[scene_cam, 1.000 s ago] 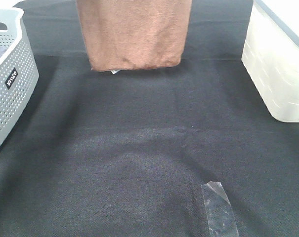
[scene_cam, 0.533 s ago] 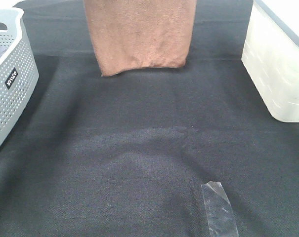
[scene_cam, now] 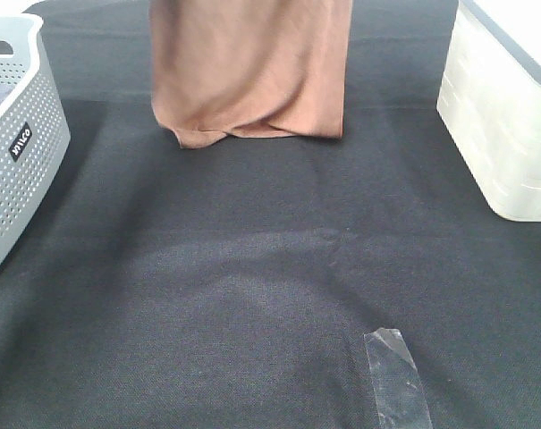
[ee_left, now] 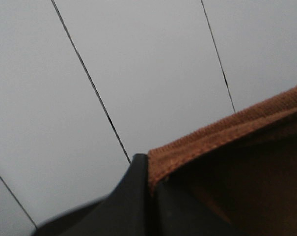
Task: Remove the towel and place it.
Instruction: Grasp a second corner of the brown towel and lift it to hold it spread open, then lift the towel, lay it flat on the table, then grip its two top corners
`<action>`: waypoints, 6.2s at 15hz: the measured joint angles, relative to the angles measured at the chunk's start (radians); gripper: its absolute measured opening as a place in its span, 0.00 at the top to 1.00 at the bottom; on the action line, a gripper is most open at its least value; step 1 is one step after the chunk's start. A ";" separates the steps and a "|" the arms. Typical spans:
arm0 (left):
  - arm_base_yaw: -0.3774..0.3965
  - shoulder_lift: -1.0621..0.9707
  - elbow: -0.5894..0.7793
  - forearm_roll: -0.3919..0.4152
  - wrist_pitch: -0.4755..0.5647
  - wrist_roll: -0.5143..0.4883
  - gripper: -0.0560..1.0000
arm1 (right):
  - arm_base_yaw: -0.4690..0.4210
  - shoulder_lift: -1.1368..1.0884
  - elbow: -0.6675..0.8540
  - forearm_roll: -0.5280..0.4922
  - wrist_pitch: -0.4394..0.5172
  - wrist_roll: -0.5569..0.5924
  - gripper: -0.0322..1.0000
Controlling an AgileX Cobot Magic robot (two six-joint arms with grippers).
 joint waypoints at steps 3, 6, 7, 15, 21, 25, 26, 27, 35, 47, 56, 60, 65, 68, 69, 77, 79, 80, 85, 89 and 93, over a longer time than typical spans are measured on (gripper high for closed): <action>-0.007 -0.048 0.000 -0.306 0.320 0.255 0.95 | -0.010 -0.025 0.000 0.023 0.173 0.001 0.96; -0.005 -0.115 0.000 -0.430 0.530 0.372 0.95 | -0.014 -0.077 0.000 0.040 0.319 0.016 0.96; -0.005 -0.136 -0.001 -0.438 0.577 0.376 0.95 | -0.014 -0.099 0.000 0.052 0.354 0.016 0.96; -0.006 -0.224 0.026 -0.439 0.889 0.243 0.95 | -0.014 -0.164 -0.008 0.137 0.720 0.016 0.96; -0.011 -0.455 0.380 -0.422 0.892 0.209 0.95 | -0.014 -0.172 -0.008 0.209 0.918 0.016 0.96; -0.013 -0.596 0.547 -0.423 0.892 0.207 0.95 | -0.008 -0.240 0.028 0.268 0.919 0.027 0.96; -0.016 -0.658 0.632 -0.430 0.890 0.207 0.95 | -0.008 -0.302 0.112 0.286 0.919 0.042 0.96; -0.019 -0.705 0.688 -0.440 0.889 0.209 0.95 | -0.008 -0.347 0.191 0.293 0.919 0.043 0.96; -0.025 -1.034 1.128 -0.550 0.875 0.233 0.95 | 0.003 -0.726 0.704 0.352 0.921 0.046 0.96; -0.025 -1.382 1.694 -0.770 0.851 0.244 0.95 | 0.003 -1.113 1.204 0.410 0.922 0.173 0.96; -0.025 -1.411 1.927 -0.867 0.850 0.231 0.95 | 0.003 -1.282 1.430 0.450 0.922 0.211 0.96; -0.023 -1.471 2.039 -0.892 0.854 0.215 0.95 | 0.002 -1.353 1.579 0.505 0.919 0.235 0.96; -0.022 -1.482 2.109 -0.911 0.860 0.211 0.95 | 0.000 -1.397 1.707 0.540 0.915 0.260 0.96; -0.021 -1.482 2.109 -0.918 0.860 0.210 0.95 | 0.000 -1.341 1.707 0.505 0.912 0.245 0.96; -0.021 -1.482 2.109 -0.923 0.860 0.209 0.95 | 0.000 -1.314 1.707 0.486 0.910 0.231 0.96; -0.021 -1.267 2.047 -0.908 0.860 0.192 0.95 | 0.000 -1.085 1.706 0.432 0.895 0.163 0.96; -0.021 -1.211 2.000 -0.894 0.861 0.190 0.95 | 0.000 -1.045 1.694 0.417 0.890 0.137 0.96; -0.021 -1.186 1.993 -0.890 0.863 0.187 0.95 | 0.000 -1.023 1.679 0.411 0.890 0.118 0.96; -0.022 -1.142 1.988 -0.896 0.864 0.162 0.95 | 0.000 -0.930 1.627 0.383 0.891 0.048 0.96; -0.160 -1.142 1.988 -0.853 0.864 0.084 0.95 | -0.007 -0.932 1.636 0.378 0.899 0.041 0.96; -0.306 -1.143 2.000 -0.822 0.864 -0.019 0.95 | -0.008 -0.973 1.757 0.408 0.906 0.040 0.96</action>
